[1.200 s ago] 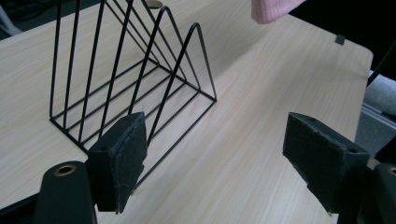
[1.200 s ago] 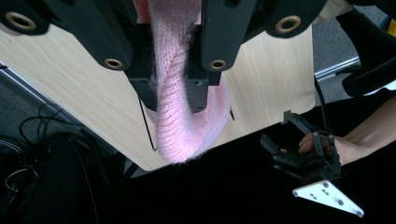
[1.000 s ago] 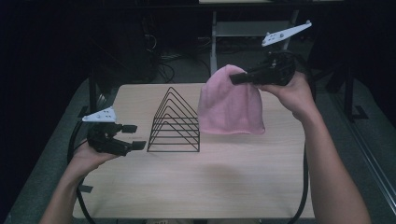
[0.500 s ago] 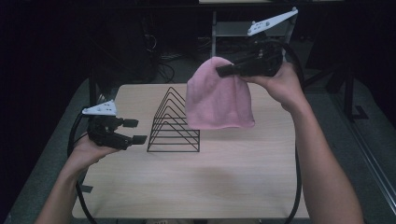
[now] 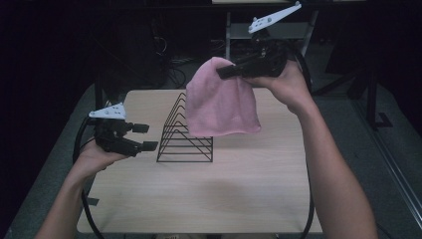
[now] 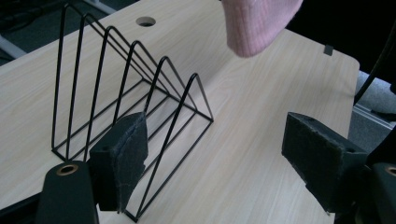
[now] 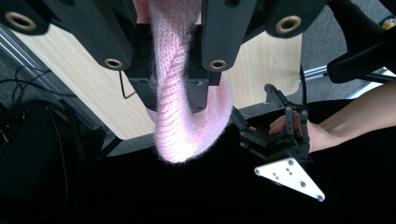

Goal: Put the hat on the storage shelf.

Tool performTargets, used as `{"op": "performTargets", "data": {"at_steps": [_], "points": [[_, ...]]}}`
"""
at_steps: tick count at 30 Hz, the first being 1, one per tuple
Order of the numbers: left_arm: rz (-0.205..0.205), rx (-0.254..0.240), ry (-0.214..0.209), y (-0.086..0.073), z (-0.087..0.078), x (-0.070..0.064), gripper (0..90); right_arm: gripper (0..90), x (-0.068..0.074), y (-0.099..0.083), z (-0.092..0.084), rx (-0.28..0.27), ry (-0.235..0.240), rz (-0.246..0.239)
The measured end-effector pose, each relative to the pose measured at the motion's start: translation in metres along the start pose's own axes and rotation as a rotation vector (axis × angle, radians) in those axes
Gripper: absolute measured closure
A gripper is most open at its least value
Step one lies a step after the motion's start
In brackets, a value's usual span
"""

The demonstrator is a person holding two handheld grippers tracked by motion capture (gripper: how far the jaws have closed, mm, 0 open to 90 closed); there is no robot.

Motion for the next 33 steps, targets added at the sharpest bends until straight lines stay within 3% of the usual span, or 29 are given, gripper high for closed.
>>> {"op": "performTargets", "data": {"at_steps": [20,26,33], "points": [[0.003,-0.026,-0.067,0.023,0.016,0.000,25.8,78.9,0.012,0.020,0.043,-0.010,0.068,-0.027],[-0.026,-0.034,-0.102,0.024,0.019,0.002,35.4,78.9,0.018,0.025,0.058,-0.007,0.088,-0.041],[-0.064,-0.014,-0.138,0.022,0.021,0.009,55.7,78.9,0.021,0.028,0.068,-0.006,0.102,-0.051]]}}
Point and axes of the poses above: each handheld gripper's, and its own axes: z roughly forward along the jaws, y roughly out of its top, x roughly to its left, the point moved 6 cm from there along z, roughly forward along the jaws, and after that the axes turned 11 degrees about -x, right-handed, at the moved point
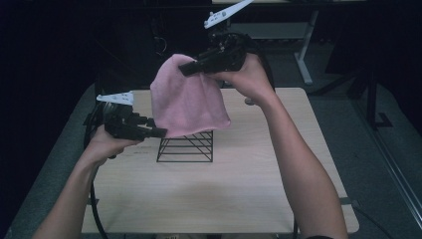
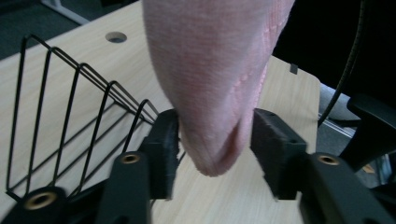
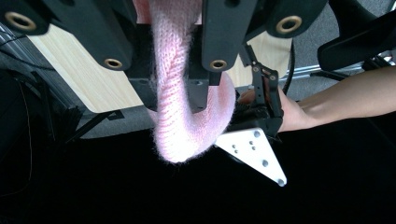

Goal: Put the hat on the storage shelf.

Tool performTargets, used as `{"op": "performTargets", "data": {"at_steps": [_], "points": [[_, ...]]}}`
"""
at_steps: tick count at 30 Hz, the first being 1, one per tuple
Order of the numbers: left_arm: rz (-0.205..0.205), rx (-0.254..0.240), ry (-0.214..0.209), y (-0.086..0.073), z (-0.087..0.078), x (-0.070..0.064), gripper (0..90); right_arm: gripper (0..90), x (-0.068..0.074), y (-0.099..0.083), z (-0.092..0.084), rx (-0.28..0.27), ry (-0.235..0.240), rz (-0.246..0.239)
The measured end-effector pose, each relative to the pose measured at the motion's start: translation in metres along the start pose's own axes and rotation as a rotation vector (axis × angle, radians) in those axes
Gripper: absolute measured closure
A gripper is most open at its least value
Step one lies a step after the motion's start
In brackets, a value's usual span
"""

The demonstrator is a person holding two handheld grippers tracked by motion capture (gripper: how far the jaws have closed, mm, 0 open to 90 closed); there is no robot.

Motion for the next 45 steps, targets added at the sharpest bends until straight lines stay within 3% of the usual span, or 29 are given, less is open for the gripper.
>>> {"op": "performTargets", "data": {"at_steps": [4,8,14,22,36,45], "points": [[-0.006,-0.003,-0.003,-0.001,-0.001,0.005,72.0,78.9,-0.002,0.000,0.004,-0.002,-0.002,0.009],[0.000,0.001,0.013,-0.001,-0.001,0.010,79.1,78.9,-0.004,-0.001,0.007,-0.006,-0.003,0.009],[0.003,0.006,0.074,0.000,0.000,0.023,79.5,78.9,-0.014,-0.005,0.010,-0.003,-0.026,0.019],[0.033,0.053,0.124,0.001,0.006,0.032,79.9,78.9,-0.029,-0.013,0.013,0.002,-0.053,0.035],[0.019,0.095,0.159,-0.006,0.014,0.047,79.9,78.8,-0.052,-0.030,0.018,0.013,-0.084,0.075],[0.027,0.110,0.165,-0.010,0.020,0.051,79.9,78.8,-0.057,-0.038,0.017,0.014,-0.083,0.090]]}}
Point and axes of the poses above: each handheld gripper's, and its own axes: z roughly forward along the jaws, y roughly out of its top, x roughly to its left, the point moved 6 cm from there along z, roughly forward along the jaws, and after that the axes turned 11 degrees about -x, right-handed, at the moved point
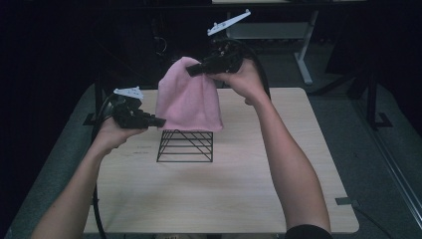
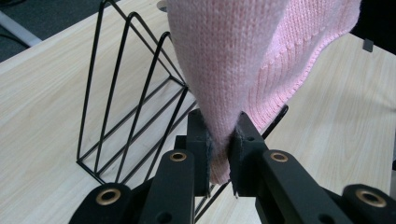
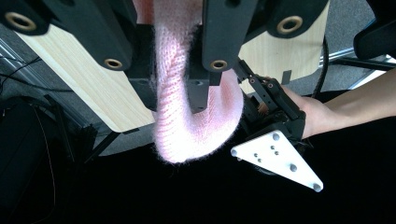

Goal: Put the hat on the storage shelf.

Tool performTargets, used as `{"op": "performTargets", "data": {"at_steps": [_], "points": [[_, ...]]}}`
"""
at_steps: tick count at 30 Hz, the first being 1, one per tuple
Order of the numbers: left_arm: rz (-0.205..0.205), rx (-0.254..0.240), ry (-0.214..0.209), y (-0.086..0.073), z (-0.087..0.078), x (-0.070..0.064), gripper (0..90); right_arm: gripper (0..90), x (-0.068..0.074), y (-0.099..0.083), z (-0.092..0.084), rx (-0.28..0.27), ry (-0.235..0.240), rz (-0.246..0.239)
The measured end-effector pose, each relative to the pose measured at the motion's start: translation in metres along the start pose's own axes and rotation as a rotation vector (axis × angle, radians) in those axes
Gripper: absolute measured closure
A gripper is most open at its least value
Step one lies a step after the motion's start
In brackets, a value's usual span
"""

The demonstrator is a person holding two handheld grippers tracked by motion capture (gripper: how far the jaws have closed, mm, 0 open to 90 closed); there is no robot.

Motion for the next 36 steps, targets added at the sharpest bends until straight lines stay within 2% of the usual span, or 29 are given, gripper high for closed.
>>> {"op": "performTargets", "data": {"at_steps": [4,9,15,20,28,32,36], "points": [[0.005,0.012,0.000,-0.002,0.001,0.001,79.9,78.7,0.001,-0.002,-0.001,0.004,0.010,0.004],[0.009,0.023,0.005,-0.006,-0.002,0.001,79.9,78.5,0.009,-0.003,0.002,0.006,0.026,-0.011],[0.005,0.027,0.016,-0.013,-0.006,0.003,80.0,78.2,0.015,-0.007,0.007,0.014,0.041,-0.008],[0.023,0.046,0.029,-0.017,-0.006,0.003,80.0,78.2,0.020,-0.011,0.011,0.007,0.054,-0.004],[0.006,0.058,0.025,-0.029,-0.004,0.005,80.4,77.7,0.022,-0.021,0.015,0.017,0.067,0.000],[0.021,0.086,0.043,-0.033,-0.006,0.006,80.9,77.6,0.024,-0.025,0.019,0.017,0.075,0.002],[0.024,0.089,0.046,-0.037,-0.006,0.007,81.7,77.5,0.025,-0.029,0.021,0.012,0.081,0.006]]}}
Point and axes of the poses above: each handheld gripper's, and its own axes: z roughly forward along the jaws, y roughly out of its top, x roughly to its left, the point moved 6 cm from there along z, roughly forward along the jaws, and after that the axes turned 11 degrees about -x, right-handed, at the moved point
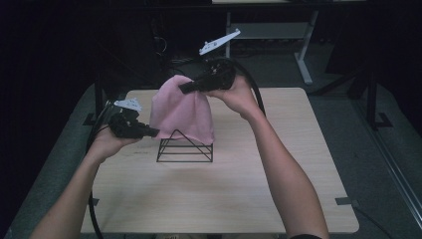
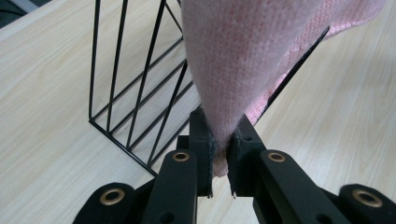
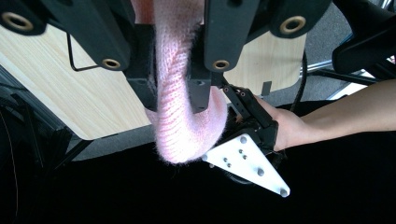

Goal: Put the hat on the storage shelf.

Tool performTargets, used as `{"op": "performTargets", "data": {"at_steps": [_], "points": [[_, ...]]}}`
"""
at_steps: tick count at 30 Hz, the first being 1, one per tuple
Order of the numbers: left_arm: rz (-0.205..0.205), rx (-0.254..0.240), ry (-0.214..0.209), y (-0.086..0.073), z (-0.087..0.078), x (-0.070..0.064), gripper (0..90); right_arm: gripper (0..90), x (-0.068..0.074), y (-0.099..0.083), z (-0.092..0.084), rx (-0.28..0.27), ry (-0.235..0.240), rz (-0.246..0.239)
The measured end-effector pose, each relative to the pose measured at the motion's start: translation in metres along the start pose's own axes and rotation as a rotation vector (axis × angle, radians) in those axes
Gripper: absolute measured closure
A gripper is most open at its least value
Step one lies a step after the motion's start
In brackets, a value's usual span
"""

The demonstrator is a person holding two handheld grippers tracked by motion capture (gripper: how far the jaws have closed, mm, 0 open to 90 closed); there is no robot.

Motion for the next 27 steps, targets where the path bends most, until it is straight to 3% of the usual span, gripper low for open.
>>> {"op": "performTargets", "data": {"at_steps": [5,14,16,22,27], "points": [[-0.013,0.005,0.003,-0.009,0.001,0.002,81.9,77.3,0.001,-0.007,0.004,0.012,0.006,0.009],[0.001,0.037,0.009,-0.018,0.004,0.004,82.4,76.6,0.001,-0.017,0.009,0.029,0.019,0.011],[-0.014,0.036,0.015,-0.021,0.007,0.003,82.4,76.5,0.001,-0.020,0.010,0.031,0.021,0.010],[0.009,0.080,0.026,-0.029,0.011,0.003,82.4,75.9,0.001,-0.029,0.016,0.042,0.032,0.027],[-0.009,0.092,0.027,-0.038,0.018,0.004,82.4,75.5,0.001,-0.037,0.021,0.053,0.041,0.030]]}}
Point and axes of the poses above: each handheld gripper's, and its own axes: z roughly forward along the jaws, y roughly out of its top, x roughly to its left, the point moved 6 cm from there along z, roughly forward along the jaws, and after that the axes turned 11 degrees about -x, right-handed, at the moved point
